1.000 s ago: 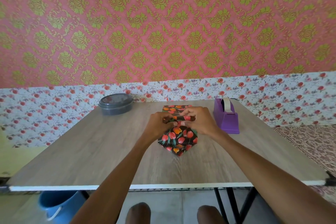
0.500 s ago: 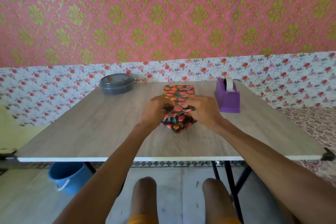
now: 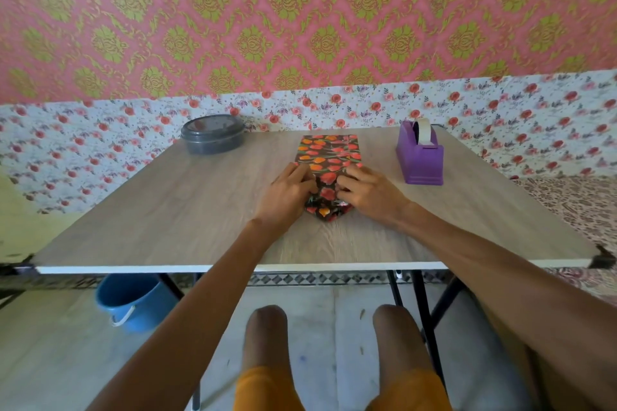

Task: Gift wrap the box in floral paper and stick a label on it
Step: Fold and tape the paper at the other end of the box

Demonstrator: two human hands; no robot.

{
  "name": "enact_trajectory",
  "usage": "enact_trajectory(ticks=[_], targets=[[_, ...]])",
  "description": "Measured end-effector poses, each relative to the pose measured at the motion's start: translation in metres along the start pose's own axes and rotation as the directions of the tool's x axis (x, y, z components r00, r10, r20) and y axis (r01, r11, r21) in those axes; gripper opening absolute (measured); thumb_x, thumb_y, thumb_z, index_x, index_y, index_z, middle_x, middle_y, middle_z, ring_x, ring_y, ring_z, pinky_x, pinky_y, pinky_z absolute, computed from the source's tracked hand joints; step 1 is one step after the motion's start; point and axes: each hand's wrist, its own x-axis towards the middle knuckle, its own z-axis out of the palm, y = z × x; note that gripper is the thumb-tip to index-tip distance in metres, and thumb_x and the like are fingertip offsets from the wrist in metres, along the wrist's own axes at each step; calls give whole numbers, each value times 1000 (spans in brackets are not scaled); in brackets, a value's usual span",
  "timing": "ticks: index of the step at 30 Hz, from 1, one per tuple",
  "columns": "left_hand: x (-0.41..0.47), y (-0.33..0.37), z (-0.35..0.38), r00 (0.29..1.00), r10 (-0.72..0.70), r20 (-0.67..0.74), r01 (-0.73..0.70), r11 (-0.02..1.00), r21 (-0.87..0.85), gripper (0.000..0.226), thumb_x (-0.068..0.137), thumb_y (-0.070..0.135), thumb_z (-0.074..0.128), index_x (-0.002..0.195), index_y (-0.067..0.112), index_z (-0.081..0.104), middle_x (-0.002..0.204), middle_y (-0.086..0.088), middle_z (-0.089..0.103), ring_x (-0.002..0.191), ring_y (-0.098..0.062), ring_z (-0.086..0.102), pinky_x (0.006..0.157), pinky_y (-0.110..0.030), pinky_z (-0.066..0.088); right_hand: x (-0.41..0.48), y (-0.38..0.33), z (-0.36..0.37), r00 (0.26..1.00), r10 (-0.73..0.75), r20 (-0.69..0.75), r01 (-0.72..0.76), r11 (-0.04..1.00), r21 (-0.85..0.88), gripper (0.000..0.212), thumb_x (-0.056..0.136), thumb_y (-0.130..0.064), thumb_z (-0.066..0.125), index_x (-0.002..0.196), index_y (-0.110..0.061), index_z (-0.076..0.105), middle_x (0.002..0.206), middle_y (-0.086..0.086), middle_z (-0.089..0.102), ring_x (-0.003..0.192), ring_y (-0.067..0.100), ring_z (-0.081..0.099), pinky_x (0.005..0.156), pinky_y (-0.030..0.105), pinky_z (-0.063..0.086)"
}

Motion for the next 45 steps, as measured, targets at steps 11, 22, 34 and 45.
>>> enact_trajectory(ticks=[11, 22, 34, 45], targets=[[5, -9, 6, 986, -127, 107, 150, 958, -246, 36, 73, 15, 83, 107, 17, 70, 120, -4, 57, 106, -23, 50, 82, -34, 50, 0, 14, -5, 998, -3, 65, -4, 993, 115, 20, 83, -2, 67, 97, -15, 75, 96, 0, 68, 90, 20, 60, 80, 31, 53], [5, -1, -2, 991, -78, -106, 57, 981, -185, 18, 85, 9, 70, 103, 11, 73, 106, -6, 70, 96, -26, 63, 75, -35, 53, 5, 2, -26, 847, 521, 107, -486, 677, 553, 24, 88, -22, 72, 110, -15, 68, 106, 1, 70, 95, 15, 64, 82, 33, 56], [50, 8, -10, 917, -396, 53, 347, 723, -597, 28, 92, 13, 61, 116, 27, 66, 105, 10, 68, 91, -3, 63, 72, 2, 43, 25, 22, -35, 723, 633, 278, -605, 385, 697, 69, 76, -11, 81, 134, -23, 46, 130, -4, 54, 95, 11, 64, 76, 19, 57], [60, 4, 1, 881, -465, 86, 390, 611, -689, 12, 93, 20, 64, 100, 21, 74, 91, 17, 71, 82, 7, 65, 71, -7, 49, 30, 29, -29, 736, 645, 206, -623, 525, 580, 44, 73, -37, 84, 110, -17, 73, 119, -6, 61, 94, 3, 59, 87, 15, 47]])
